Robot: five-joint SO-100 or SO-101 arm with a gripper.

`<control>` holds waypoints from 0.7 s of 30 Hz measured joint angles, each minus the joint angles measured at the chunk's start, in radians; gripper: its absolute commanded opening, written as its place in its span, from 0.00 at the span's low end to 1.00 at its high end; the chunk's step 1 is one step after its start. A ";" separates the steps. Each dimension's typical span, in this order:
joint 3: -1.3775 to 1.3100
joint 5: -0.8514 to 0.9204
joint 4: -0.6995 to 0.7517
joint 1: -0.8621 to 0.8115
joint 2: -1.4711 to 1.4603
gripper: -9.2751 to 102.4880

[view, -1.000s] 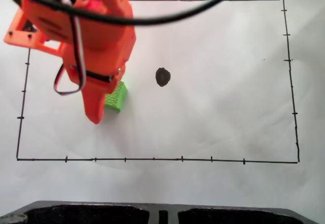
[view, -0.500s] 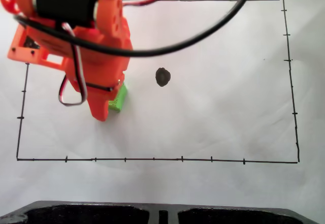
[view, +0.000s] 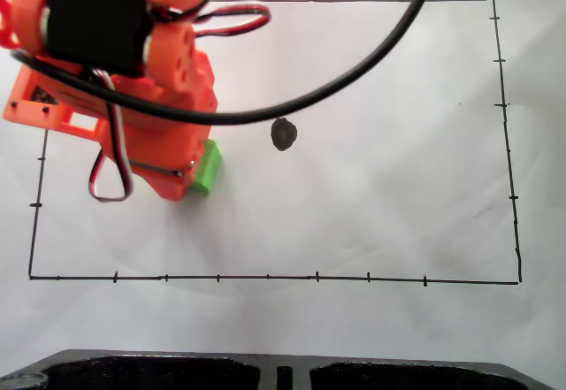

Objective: Grasp the colored block, Place it on the black dot, and then return the arm to the default position.

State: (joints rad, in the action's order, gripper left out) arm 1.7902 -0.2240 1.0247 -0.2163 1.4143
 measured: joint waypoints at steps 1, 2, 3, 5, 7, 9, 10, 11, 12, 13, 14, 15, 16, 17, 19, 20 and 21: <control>0.000 0.002 -0.003 0.000 0.000 0.21; 0.000 0.003 -0.006 0.000 0.000 0.20; 0.000 0.003 -0.011 0.000 0.000 0.20; 0.000 0.003 -0.018 0.000 0.000 0.20; 0.000 0.003 -0.026 0.000 0.000 0.19; 0.000 0.003 -0.029 0.000 0.000 0.19; 0.000 0.003 -0.029 0.000 0.002 0.19; 0.000 0.003 -0.029 0.000 0.008 0.19; 0.000 0.005 -0.026 0.002 0.018 0.20; 0.000 0.008 -0.017 0.003 0.032 0.20; 0.000 0.011 -0.008 0.011 0.049 0.20; 0.000 0.011 0.005 0.023 0.066 0.20; 0.000 0.011 0.017 0.040 0.083 0.20; 0.000 0.012 0.031 0.058 0.100 0.21; 0.000 0.009 0.057 0.098 0.135 0.21; 0.000 0.002 0.072 0.115 0.149 0.21; 0.000 -0.008 0.084 0.129 0.161 0.21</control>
State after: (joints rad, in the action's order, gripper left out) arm 1.7902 -0.2316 1.1091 -0.0874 1.5754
